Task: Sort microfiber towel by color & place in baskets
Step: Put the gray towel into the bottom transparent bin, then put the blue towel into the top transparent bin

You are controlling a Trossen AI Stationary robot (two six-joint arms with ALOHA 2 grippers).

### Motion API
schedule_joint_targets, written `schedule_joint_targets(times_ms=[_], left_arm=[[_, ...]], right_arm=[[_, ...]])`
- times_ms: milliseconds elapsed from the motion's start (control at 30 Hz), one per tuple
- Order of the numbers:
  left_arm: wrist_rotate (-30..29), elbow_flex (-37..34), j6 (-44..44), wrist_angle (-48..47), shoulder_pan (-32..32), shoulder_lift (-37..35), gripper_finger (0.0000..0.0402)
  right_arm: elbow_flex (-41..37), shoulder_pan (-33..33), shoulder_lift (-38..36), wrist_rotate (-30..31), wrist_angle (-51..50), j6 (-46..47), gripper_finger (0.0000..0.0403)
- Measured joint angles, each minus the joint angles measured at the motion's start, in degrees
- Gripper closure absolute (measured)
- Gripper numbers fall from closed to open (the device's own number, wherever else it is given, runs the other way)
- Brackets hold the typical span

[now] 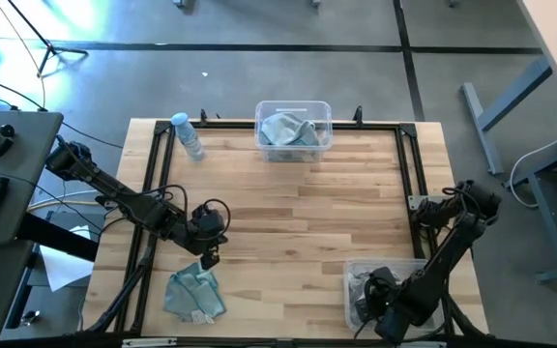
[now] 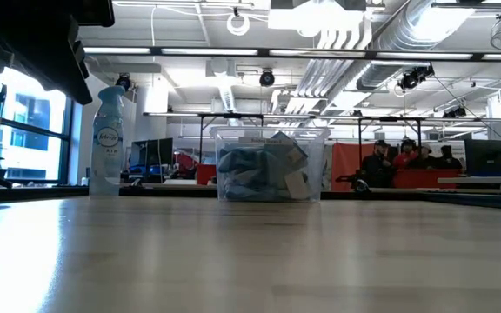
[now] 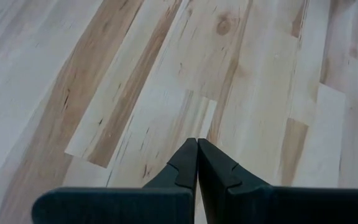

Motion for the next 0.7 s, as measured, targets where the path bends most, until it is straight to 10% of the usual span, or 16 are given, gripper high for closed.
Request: schedule_joint_targets(times_ms=[333, 700], left_arm=[[0.0, 0.0, 0.0, 0.1, 0.0, 0.0, 0.0401], [0.1, 0.0, 0.1, 1.7, 0.0, 0.0, 0.0402]], right_arm=[[14.4, 0.4, 0.3, 1.4, -22.0, -1.8, 0.0226], [29.0, 0.4, 0.1, 1.8, -35.9, -13.3, 0.0214]])
